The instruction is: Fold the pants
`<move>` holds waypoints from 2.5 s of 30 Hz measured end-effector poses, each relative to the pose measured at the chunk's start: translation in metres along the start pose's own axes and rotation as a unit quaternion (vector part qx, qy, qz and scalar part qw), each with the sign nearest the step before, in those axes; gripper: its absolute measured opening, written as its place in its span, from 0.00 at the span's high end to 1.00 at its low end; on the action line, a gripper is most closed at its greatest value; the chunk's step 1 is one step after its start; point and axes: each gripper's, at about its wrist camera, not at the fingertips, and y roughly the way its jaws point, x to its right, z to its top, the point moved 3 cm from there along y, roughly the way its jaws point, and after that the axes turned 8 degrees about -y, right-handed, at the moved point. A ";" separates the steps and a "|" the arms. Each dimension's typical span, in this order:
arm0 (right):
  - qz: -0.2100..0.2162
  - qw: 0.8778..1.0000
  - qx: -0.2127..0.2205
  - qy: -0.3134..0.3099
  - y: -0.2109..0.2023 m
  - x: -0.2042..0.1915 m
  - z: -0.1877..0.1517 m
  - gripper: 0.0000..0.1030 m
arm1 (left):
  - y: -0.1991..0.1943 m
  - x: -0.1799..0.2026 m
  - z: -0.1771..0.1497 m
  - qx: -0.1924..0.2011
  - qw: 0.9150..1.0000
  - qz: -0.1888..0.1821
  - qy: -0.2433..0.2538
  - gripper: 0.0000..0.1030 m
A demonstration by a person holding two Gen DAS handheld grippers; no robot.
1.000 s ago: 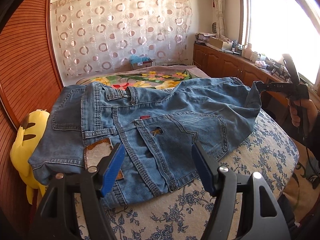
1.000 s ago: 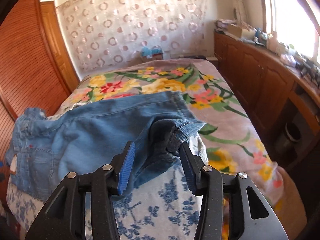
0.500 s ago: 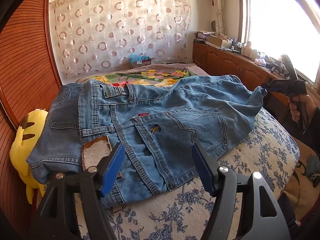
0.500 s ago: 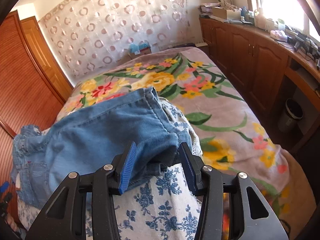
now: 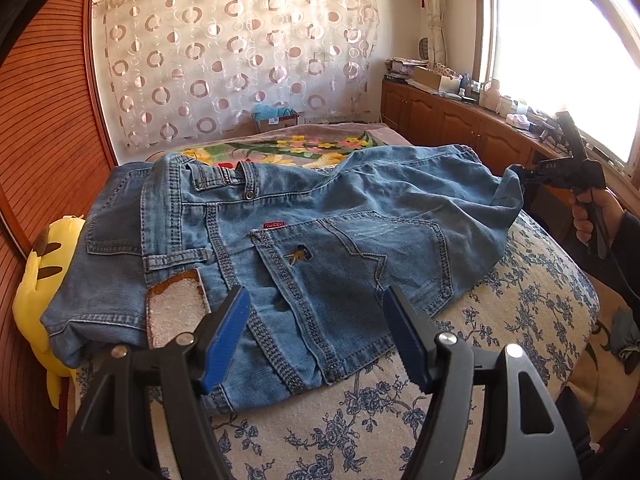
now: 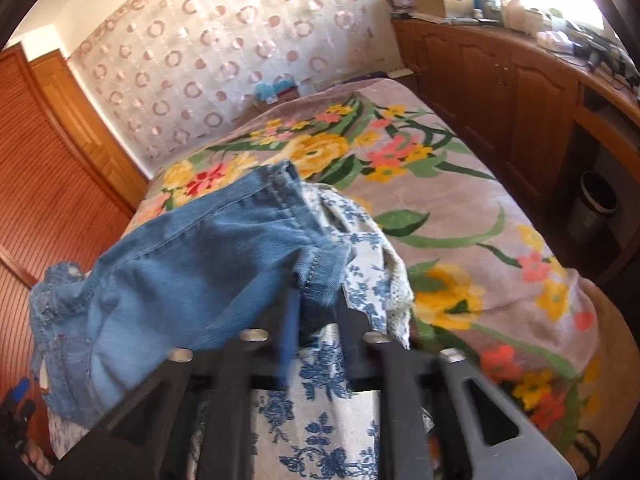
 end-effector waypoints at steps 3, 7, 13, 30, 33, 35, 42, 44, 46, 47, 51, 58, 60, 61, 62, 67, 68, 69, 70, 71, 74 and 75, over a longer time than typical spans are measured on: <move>-0.010 0.999 0.021 -0.029 -0.010 -0.016 0.008 0.92 | -0.002 -0.002 0.000 0.004 1.000 -0.001 -0.006 0.34; -0.006 0.996 0.064 -0.060 -0.031 -0.049 0.028 0.92 | -0.009 -0.009 -0.001 0.012 1.000 0.000 -0.012 0.33; 0.042 0.990 0.086 -0.106 -0.047 -0.124 0.053 0.94 | -0.023 -0.028 0.003 0.028 0.999 0.009 -0.028 0.34; 0.232 0.943 0.024 -0.236 -0.032 -0.371 -0.017 0.93 | -0.058 -0.087 -0.004 0.052 0.995 0.041 -0.070 0.34; 0.215 0.946 0.017 -0.242 -0.025 -0.362 -0.028 0.79 | -0.057 -0.089 -0.005 0.050 0.995 0.041 -0.071 0.34; 0.207 0.948 0.014 -0.240 -0.025 -0.351 -0.034 0.71 | -0.054 -0.088 -0.005 0.049 0.995 0.040 -0.071 0.34; 0.153 0.960 0.028 -0.231 -0.033 -0.286 -0.046 0.64 | -0.039 -0.071 -0.008 0.038 0.997 0.030 -0.061 0.34; 0.132 0.965 0.028 -0.223 -0.035 -0.262 -0.050 0.61 | -0.034 -0.067 -0.010 0.033 0.997 0.027 -0.057 0.34; 0.099 0.970 0.028 -0.221 -0.037 -0.231 -0.055 0.60 | -0.029 -0.064 -0.015 0.027 0.998 0.030 -0.054 0.33; 0.083 0.972 0.029 -0.220 -0.037 -0.216 -0.056 0.60 | -0.027 -0.065 -0.017 0.024 0.998 0.030 -0.053 0.33; 0.019 0.980 0.020 -0.197 -0.035 -0.149 -0.059 0.59 | -0.020 -0.073 -0.027 0.012 0.997 0.037 -0.060 0.34; -0.043 0.989 0.017 -0.140 -0.027 -0.067 -0.052 0.50 | -0.009 -0.096 -0.042 -0.007 0.995 0.057 -0.077 0.33; -0.048 0.992 0.014 -0.119 -0.021 -0.051 -0.048 0.50 | -0.007 -0.101 -0.045 -0.012 0.995 0.061 -0.080 0.34; -0.050 0.993 0.011 -0.109 -0.017 -0.044 -0.047 0.49 | -0.004 -0.102 -0.046 -0.015 0.995 0.063 -0.082 0.34; -0.051 0.994 0.009 -0.099 -0.013 -0.037 -0.044 0.49 | -0.003 -0.103 -0.048 -0.017 0.994 0.064 -0.082 0.34; -0.035 0.997 0.004 -0.066 0.002 -0.025 -0.033 0.49 | 0.002 -0.107 -0.054 -0.024 0.994 0.067 -0.085 0.34; -0.031 0.998 0.003 -0.062 0.005 -0.025 -0.032 0.49 | 0.002 -0.107 -0.055 -0.026 0.994 0.067 -0.086 0.34; -0.027 0.998 0.001 -0.058 0.007 -0.025 -0.031 0.49 | 0.003 -0.107 -0.055 -0.027 0.994 0.066 -0.087 0.34; -0.025 0.998 0.000 -0.057 0.011 -0.028 -0.031 0.49 | 0.004 -0.107 -0.056 -0.029 0.994 0.065 -0.086 0.34; -0.023 0.998 -0.003 -0.058 0.014 -0.030 -0.031 0.48 | 0.005 -0.107 -0.056 -0.029 0.994 0.065 -0.085 0.34; -0.018 0.998 -0.014 -0.062 0.022 -0.036 -0.033 0.48 | 0.009 -0.106 -0.055 -0.030 0.994 0.055 -0.089 0.34; -0.021 0.998 -0.017 -0.064 0.025 -0.038 -0.033 0.48 | 0.009 -0.106 -0.055 -0.029 0.994 0.048 -0.091 0.34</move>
